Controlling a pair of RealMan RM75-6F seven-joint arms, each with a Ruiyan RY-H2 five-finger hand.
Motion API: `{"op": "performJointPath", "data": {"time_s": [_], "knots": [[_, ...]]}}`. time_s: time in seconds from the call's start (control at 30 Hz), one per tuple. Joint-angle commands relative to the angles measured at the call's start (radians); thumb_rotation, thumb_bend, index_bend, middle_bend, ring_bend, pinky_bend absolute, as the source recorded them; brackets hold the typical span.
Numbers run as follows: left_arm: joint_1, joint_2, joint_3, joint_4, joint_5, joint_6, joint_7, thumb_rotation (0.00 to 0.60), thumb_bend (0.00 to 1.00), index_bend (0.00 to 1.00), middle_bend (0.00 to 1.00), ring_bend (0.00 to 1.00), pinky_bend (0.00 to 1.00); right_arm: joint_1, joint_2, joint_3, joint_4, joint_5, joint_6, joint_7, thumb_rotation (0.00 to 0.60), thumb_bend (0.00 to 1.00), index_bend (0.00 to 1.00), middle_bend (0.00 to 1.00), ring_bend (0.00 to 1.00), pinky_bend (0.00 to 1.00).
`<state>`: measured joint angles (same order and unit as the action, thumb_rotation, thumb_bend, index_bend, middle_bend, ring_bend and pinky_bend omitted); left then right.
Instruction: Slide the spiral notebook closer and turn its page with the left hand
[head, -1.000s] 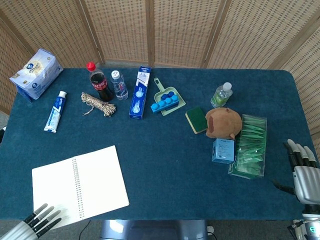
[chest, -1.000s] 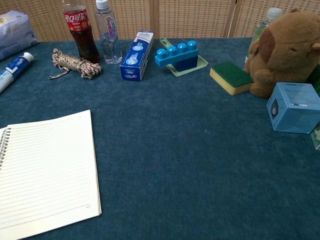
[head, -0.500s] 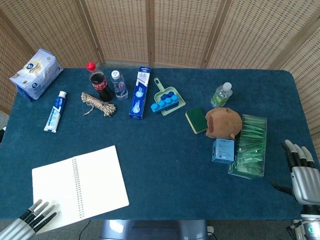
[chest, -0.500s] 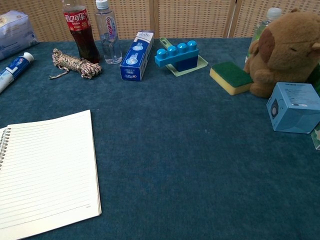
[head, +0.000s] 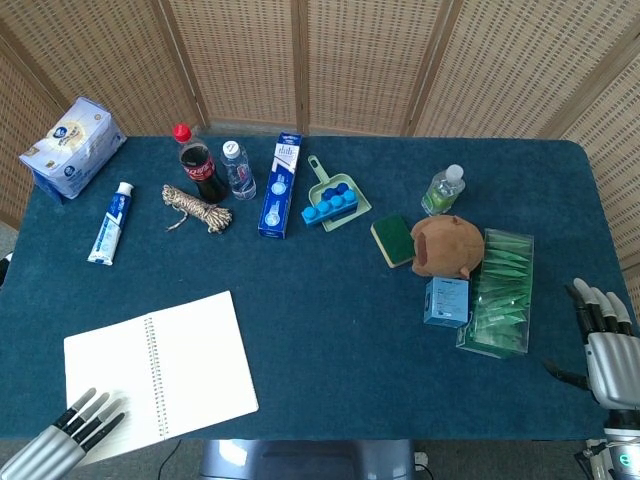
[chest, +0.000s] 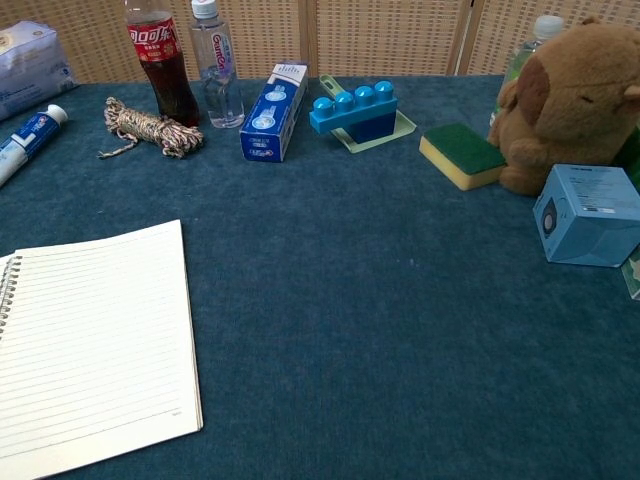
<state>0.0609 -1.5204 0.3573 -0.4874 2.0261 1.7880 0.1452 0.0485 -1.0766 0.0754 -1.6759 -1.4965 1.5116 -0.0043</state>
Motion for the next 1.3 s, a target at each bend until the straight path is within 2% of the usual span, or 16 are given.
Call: {"op": "performJointPath", "data": {"time_s": [0.03,0.23,0.43,0.53,0.87,1.0,1.23,1.3], "knots": [[-0.002,-0.009,0.0,0.013,0.001,0.008,-0.004,0.6,0.0,0.0,0.0,0.0,0.0,0.0,0.001,0.0,-0.001,0.001,-0.001,0.001,0.597,0.0,0.0,0.0,0.0,0.0],[-0.001,-0.016,0.003,0.028,-0.001,0.01,-0.012,0.6,0.03,0.0,0.0,0.0,0.0,0.0,0.001,0.0,-0.001,0.0,0.0,0.001,0.596,0.0,0.0,0.0,0.0,0.0],[-0.005,-0.036,0.005,0.038,0.002,0.021,-0.021,0.6,0.25,0.0,0.0,0.0,0.04,-0.001,0.002,-0.001,-0.001,-0.005,0.003,0.006,0.596,0.0,0.0,0.0,0.0,0.0],[-0.004,-0.042,0.005,0.048,-0.001,0.024,-0.024,0.6,0.31,0.0,0.0,0.0,0.04,-0.001,0.002,-0.001,-0.001,-0.006,0.004,0.008,0.597,0.0,0.0,0.0,0.0,0.0],[0.006,-0.062,-0.006,0.078,-0.015,0.062,-0.035,0.6,0.37,0.01,0.0,0.0,0.06,0.0,0.003,-0.002,-0.002,-0.006,0.0,0.009,0.598,0.0,0.0,0.0,0.0,0.0],[0.013,-0.071,-0.017,0.083,-0.03,0.087,-0.06,0.6,0.4,0.14,0.0,0.0,0.08,0.0,0.004,-0.003,-0.003,-0.005,-0.001,0.01,0.597,0.0,0.0,0.0,0.0,0.0],[0.016,-0.087,-0.036,0.096,-0.046,0.133,-0.087,0.6,0.39,0.46,0.0,0.0,0.15,0.001,0.004,-0.002,-0.003,-0.003,-0.003,0.009,0.594,0.0,0.0,0.0,0.0,0.0],[0.016,-0.091,-0.044,0.099,-0.054,0.144,-0.095,0.6,0.39,0.5,0.0,0.0,0.16,0.001,0.004,-0.002,-0.003,-0.003,-0.003,0.009,0.598,0.0,0.0,0.0,0.0,0.0]]}}
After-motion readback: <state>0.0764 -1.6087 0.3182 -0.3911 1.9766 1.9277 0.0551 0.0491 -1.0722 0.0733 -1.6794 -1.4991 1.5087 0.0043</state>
